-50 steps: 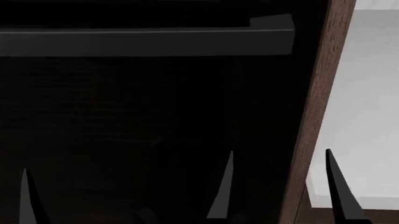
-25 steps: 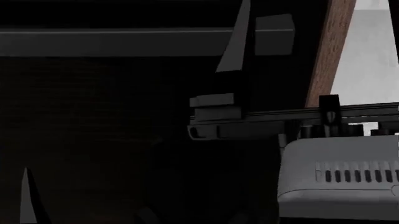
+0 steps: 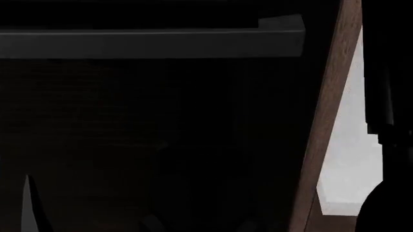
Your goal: Press the start button on the microwave
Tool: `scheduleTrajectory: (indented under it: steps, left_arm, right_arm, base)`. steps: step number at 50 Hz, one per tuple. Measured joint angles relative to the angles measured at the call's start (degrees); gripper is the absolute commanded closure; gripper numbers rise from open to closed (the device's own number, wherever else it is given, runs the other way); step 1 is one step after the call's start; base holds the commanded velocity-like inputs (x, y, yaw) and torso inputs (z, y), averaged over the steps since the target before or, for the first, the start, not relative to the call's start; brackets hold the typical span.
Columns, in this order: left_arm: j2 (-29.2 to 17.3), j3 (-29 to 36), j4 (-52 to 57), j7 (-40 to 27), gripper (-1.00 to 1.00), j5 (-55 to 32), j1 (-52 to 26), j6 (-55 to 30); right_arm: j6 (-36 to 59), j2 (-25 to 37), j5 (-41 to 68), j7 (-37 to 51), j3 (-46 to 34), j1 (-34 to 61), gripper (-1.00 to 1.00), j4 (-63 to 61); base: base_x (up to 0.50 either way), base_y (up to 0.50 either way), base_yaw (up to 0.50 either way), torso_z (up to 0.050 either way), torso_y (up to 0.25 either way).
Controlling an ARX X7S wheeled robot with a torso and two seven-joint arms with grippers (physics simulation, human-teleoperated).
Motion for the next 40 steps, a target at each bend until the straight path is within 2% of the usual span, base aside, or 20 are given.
scheduleTrajectory:
  steps: [10, 23, 40]
  left_arm:
    - [-0.53, 0.13, 0.44, -0.43, -1.00, -0.15, -0.07, -0.30]
    - [-1.11, 0.42, 0.44, -0.93, -1.00, -0.35, -0.22, -0.32]
    - [-1.79, 0.70, 0.17, -1.63, -1.00, -0.79, 0.03, 0.07]
  right_arm:
    - [6.26, -0.14, -2.29, -4.66, -0.14, 8.85, 1.00, 4.49]
    - [8.99, -0.30, -4.22, -11.91, 2.68, 15.71, 1.00, 14.06]
    - [8.49, -0.18, 4.22, -7.50, 5.42, 21.24, 1.00, 24.02]
  base:
    - [0.00, 0.00, 0.00, 0.000, 0.000]
    - [0.00, 0.00, 0.00, 0.000, 0.000]
    - [0.00, 0.00, 0.00, 0.000, 0.000]
